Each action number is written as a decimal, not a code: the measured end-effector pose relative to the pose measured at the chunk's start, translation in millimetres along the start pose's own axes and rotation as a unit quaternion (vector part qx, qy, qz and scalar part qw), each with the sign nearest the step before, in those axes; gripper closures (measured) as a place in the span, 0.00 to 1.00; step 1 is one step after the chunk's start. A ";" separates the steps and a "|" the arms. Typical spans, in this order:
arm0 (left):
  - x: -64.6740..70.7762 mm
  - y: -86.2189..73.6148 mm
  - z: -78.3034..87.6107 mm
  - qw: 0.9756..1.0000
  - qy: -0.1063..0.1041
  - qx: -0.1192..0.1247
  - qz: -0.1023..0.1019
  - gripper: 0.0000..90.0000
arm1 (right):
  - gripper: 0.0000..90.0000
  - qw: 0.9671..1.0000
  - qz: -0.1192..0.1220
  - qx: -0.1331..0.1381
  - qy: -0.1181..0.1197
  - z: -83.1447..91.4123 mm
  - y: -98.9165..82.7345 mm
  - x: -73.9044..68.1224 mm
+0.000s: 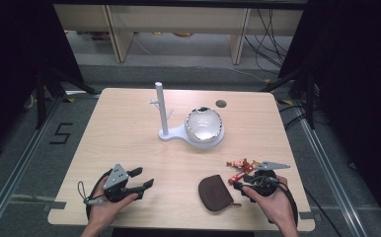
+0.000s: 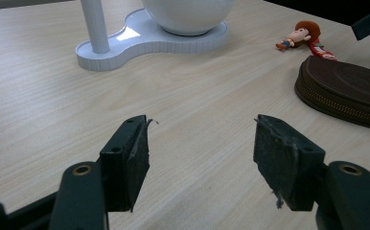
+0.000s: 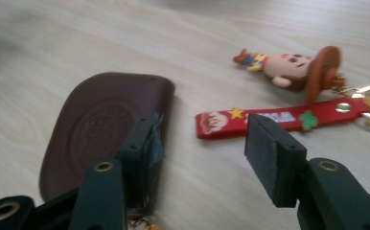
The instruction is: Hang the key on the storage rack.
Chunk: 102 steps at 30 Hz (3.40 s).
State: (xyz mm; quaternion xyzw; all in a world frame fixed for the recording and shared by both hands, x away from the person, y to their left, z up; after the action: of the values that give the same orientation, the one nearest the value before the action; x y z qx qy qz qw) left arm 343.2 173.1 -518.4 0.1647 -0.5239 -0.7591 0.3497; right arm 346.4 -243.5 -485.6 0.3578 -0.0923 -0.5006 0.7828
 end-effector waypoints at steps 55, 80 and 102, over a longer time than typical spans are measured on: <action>6.2 -2.8 -9.6 0.999 -0.027 -0.018 -0.010 0.41 | 0.34 0.985 -0.002 -0.148 0.090 -43.3 8.7 -25.6; 4.1 -2.5 -8.1 1.000 -0.026 -0.009 -0.009 0.41 | 0.59 0.988 0.020 -0.139 0.059 -34.4 22.2 -39.2; 3.9 -4.1 -7.6 1.000 -0.026 -0.008 -0.002 0.41 | 0.75 0.989 0.114 -0.092 0.019 -10.6 38.4 -64.5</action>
State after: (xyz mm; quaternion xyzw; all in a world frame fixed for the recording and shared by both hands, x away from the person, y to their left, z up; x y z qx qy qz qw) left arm 343.7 166.0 -524.7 0.1436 -0.5262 -0.7679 0.3357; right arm 348.2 -174.5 -454.5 0.2804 -0.0711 -0.4081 0.8659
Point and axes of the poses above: each handheld gripper's, and its own axes: z roughly backward along the jaws, y roughly out of its top, x roughly to its right, the point moved 2 cm from there along -z, roughly forward along the jaws, and after that the axes turned 2 degrees about -y, right-handed, at the moved point
